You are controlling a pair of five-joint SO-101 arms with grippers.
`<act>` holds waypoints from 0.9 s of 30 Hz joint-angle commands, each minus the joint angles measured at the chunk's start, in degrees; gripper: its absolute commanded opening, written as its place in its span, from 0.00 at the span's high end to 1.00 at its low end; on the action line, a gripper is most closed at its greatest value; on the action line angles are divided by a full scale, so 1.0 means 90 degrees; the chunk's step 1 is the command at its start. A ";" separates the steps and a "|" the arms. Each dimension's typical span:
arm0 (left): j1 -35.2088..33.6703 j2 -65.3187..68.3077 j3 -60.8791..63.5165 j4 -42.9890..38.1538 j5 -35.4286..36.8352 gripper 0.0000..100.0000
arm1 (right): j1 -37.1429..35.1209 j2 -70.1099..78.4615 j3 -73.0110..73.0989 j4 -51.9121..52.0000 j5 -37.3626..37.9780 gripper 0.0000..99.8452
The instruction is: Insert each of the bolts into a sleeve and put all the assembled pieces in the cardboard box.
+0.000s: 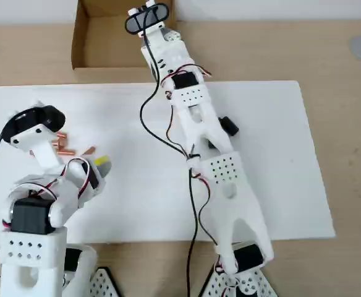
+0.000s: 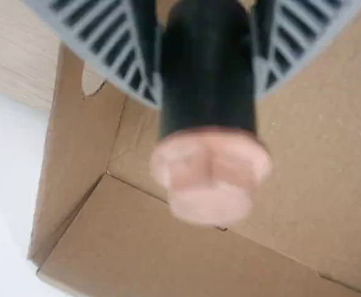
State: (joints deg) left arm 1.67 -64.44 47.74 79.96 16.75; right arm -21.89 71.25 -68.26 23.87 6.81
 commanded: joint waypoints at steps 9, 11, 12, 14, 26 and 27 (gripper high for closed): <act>-0.0078 -0.0054 -0.0039 -0.0127 0.0029 0.79 | 0.0005 -0.0005 -0.0913 0.0332 0.0518 0.82; -0.0078 -0.0054 -0.0039 -0.0127 0.0029 0.79 | -0.0005 -0.0005 -0.0913 0.0342 0.0498 0.75; -0.0078 -0.0054 -0.0039 -0.0127 0.0029 0.79 | -0.0005 -0.0005 -0.0913 0.0342 0.0488 0.72; -0.0088 -0.0054 -0.0039 -0.0127 0.0029 0.79 | -0.0005 -0.0005 -0.0894 0.0342 0.0488 0.68; -0.0088 -0.0054 -0.0039 -0.0127 0.0029 0.78 | 0.0034 -0.0044 -0.0943 0.0615 0.0469 0.66; -0.0088 -0.0054 -0.0039 -0.0127 0.0029 0.78 | 0.0034 -0.0054 -0.1001 0.0723 0.0469 0.66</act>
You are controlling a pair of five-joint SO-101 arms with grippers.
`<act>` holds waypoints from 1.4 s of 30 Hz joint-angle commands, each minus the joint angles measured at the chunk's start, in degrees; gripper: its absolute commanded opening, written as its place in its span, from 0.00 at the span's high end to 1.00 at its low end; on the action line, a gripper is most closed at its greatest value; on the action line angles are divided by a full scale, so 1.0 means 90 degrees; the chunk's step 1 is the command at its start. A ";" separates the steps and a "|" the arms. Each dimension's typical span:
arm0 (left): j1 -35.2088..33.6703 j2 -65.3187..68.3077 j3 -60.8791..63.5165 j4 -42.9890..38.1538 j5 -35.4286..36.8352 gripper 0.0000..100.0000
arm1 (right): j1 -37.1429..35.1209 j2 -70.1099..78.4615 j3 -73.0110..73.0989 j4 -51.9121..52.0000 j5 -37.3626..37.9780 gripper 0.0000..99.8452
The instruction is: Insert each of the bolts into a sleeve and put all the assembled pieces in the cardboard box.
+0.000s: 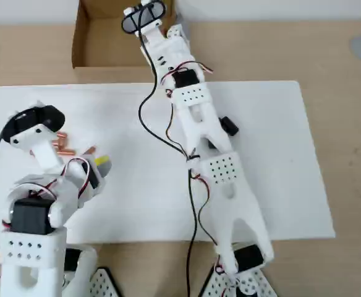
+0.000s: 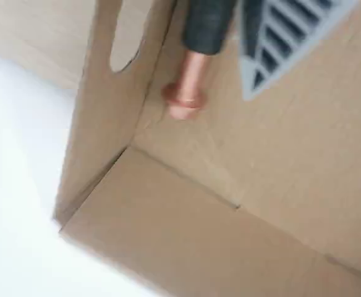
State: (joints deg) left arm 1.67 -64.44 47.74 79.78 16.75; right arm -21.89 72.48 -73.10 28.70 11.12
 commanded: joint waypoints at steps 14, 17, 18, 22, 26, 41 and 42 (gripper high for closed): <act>-0.0400 -0.0044 -0.0068 -0.0772 0.0029 0.79 | 0.0112 -0.2525 -0.2496 0.7267 -0.1241 0.66; -0.1045 -0.0005 0.0020 -0.1338 0.0029 0.78 | 0.0181 -0.3121 -0.2447 0.8225 -0.1221 0.66; -0.1250 0.0005 0.0098 -0.1504 0.0010 0.78 | 0.0288 -0.3287 -0.2388 0.8205 -0.1221 0.66; -0.1641 0.0015 0.0498 -0.1875 -0.0010 0.78 | 0.0718 -0.4039 -0.2252 0.8205 -0.1221 0.66; -0.1680 0.0015 0.0713 -0.1827 -0.0020 0.78 | 0.0816 -0.4664 -0.1353 0.8215 -0.0576 0.66; -0.1700 0.0015 0.0723 -0.1895 -0.1104 0.78 | 0.0796 -0.9499 0.6393 0.7902 0.0176 0.66; -0.1700 0.0015 0.0733 -0.1895 -0.1094 0.78 | 0.0796 -0.9832 0.6784 0.7795 0.0186 0.66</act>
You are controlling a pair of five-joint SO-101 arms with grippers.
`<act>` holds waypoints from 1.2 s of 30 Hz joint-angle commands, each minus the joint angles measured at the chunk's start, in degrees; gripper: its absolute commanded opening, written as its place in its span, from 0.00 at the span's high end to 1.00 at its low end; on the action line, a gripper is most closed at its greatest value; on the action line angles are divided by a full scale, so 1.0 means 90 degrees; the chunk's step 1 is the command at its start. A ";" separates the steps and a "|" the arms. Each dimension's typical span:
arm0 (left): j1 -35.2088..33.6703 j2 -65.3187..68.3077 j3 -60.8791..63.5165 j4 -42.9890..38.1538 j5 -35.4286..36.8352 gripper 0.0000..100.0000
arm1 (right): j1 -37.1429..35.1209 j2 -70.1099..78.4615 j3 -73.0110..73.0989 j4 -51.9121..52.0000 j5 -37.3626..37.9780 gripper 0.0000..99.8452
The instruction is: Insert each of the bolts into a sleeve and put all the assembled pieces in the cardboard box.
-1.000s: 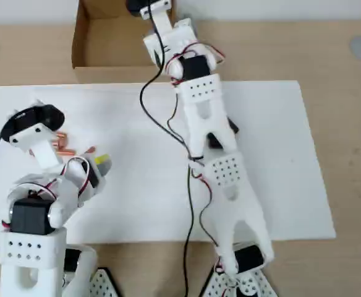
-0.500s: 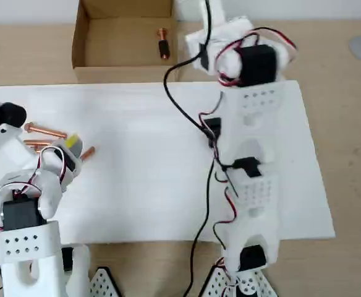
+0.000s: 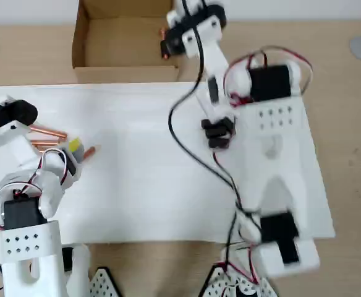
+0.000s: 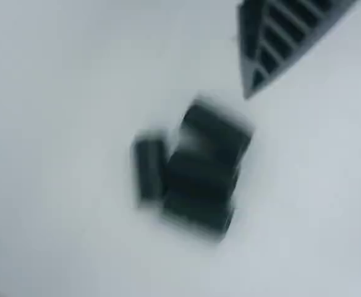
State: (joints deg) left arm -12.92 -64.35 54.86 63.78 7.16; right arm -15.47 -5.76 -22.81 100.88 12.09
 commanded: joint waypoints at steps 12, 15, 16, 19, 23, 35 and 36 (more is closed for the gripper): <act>-0.0078 0.0015 -0.0039 -0.0098 -0.0039 0.78 | 0.0083 -0.5065 0.5973 -0.0821 0.1201 0.66; -0.0078 0.0015 -0.0039 -0.0098 -0.0029 0.78 | 0.0063 -0.6051 0.6725 -0.0899 0.1534 0.66; -0.0078 0.0015 -0.0039 -0.0098 -0.0029 0.78 | 0.0073 -0.6325 0.6950 -0.1006 0.1612 0.66; -0.0078 0.0015 -0.0039 -0.0107 -0.0029 0.78 | 0.0083 -0.6930 0.7673 -0.1524 0.1680 0.66; -0.0078 0.0024 0.0000 -0.0195 -0.0020 0.78 | 0.0083 -0.7331 0.8777 -0.3096 0.1709 0.66; -0.0996 0.2525 -0.0283 -0.1026 0.1104 0.78 | 0.0562 -0.7233 1.0584 -0.6672 0.1729 0.66; -0.1074 0.2818 -0.0430 -0.0957 0.1123 0.78 | 0.0630 -0.7077 1.0554 -0.6740 0.1827 0.66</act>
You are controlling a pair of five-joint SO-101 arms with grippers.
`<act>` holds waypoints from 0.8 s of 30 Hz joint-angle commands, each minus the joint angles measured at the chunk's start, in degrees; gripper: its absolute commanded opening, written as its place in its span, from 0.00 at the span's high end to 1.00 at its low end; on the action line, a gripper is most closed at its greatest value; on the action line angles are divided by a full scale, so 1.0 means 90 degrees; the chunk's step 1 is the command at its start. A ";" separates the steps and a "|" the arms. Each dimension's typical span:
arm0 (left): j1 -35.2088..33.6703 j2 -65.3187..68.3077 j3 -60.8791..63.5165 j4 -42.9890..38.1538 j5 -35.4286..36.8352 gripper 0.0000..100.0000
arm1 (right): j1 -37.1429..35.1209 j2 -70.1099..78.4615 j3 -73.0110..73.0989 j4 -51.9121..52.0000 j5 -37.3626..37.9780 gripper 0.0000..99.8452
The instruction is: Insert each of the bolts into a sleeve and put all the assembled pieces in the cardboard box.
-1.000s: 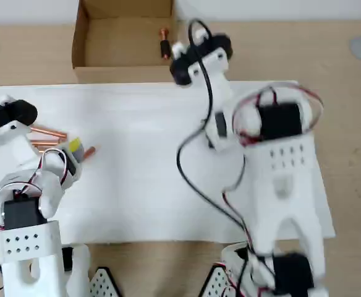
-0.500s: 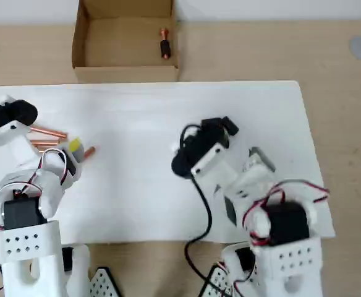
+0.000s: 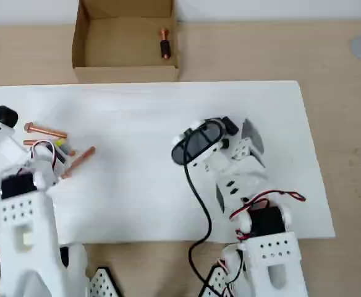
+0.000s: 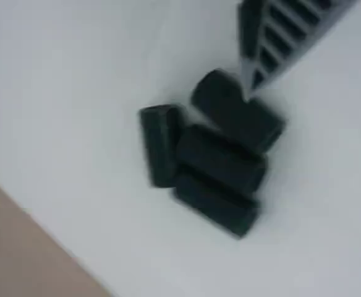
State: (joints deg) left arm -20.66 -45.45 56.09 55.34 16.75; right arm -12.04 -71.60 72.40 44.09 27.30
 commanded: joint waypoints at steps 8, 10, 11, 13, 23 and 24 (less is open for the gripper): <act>-0.0264 0.1773 -0.1563 0.0713 0.1446 0.78 | 0.0474 0.2232 -0.0874 -0.0430 0.1407 0.66; -0.0264 0.1773 -0.1631 0.0791 0.1748 0.78 | 0.0542 0.2720 -0.1275 -0.0420 0.1465 0.66; -0.0264 0.1773 -0.1651 0.0830 0.1866 0.78 | 0.0591 0.2945 -0.1509 -0.0410 0.1475 0.66; -0.0264 0.1763 -0.1661 0.0889 0.2032 0.78 | 0.0611 0.3404 -0.2056 -0.0225 0.1504 0.66; -0.0264 0.1275 -0.1582 0.0899 0.2071 0.78 | 0.0239 0.5104 -0.5006 0.2286 0.1524 0.66; -0.0264 0.1245 -0.1553 0.0899 0.2071 0.78 | 0.0132 0.5114 -0.5094 0.2530 0.1553 0.66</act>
State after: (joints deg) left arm -22.42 -32.09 43.96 63.08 34.95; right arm -8.70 -26.15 32.66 60.79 40.40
